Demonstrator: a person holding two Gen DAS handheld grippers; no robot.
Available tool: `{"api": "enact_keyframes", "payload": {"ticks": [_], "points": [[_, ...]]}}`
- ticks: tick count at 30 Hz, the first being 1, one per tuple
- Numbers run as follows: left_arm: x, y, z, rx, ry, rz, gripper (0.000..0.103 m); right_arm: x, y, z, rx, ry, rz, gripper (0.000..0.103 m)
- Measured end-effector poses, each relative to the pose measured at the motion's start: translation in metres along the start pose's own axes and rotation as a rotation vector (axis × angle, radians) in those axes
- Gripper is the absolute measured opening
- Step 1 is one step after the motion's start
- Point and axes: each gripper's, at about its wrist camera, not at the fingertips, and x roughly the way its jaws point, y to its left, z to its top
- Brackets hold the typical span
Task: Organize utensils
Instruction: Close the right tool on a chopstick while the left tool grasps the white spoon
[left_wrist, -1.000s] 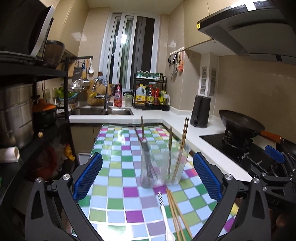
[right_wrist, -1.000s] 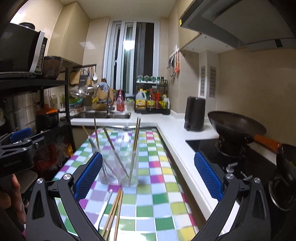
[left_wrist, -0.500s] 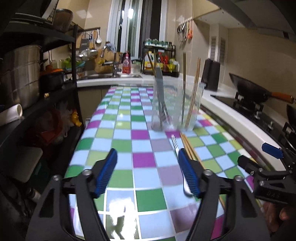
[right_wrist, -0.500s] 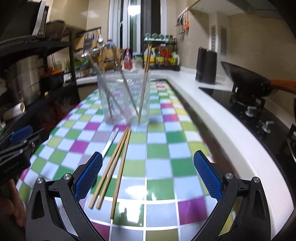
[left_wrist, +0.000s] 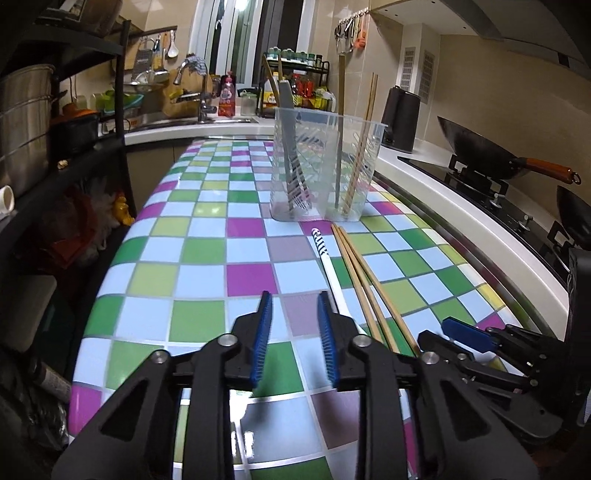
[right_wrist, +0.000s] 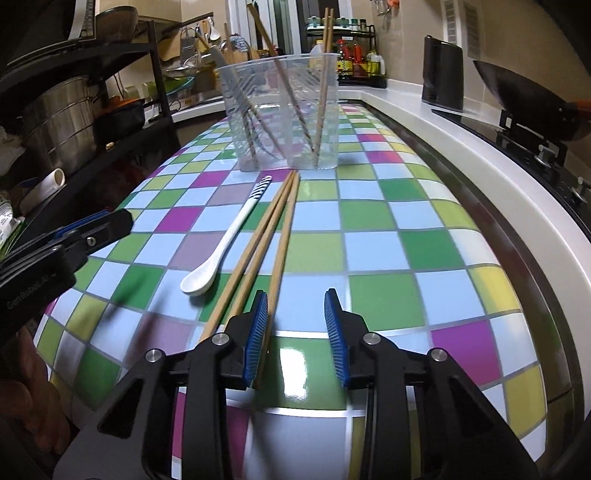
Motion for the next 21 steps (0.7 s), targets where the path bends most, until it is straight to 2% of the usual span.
{"api": "enact_keyframes", "payload": {"ticks": [6,10,16,21], "points": [[0.015,-0.007,-0.004,-0.041,0.069,-0.07,0.021,0.006,0.004,-0.005,-0.024,0.03,-0.008,0.022],[0.031,-0.014,-0.008,-0.086,0.14,-0.118,0.021,0.006,0.0,-0.004,-0.028,0.031,-0.025,0.007],[0.046,-0.021,-0.011,-0.129,0.199,-0.148,0.021,0.005,-0.007,-0.003,-0.029,0.029,-0.043,0.006],[0.053,-0.03,-0.014,-0.112,0.236,-0.117,0.022,0.004,-0.011,-0.004,-0.035,0.029,-0.047,0.006]]}}
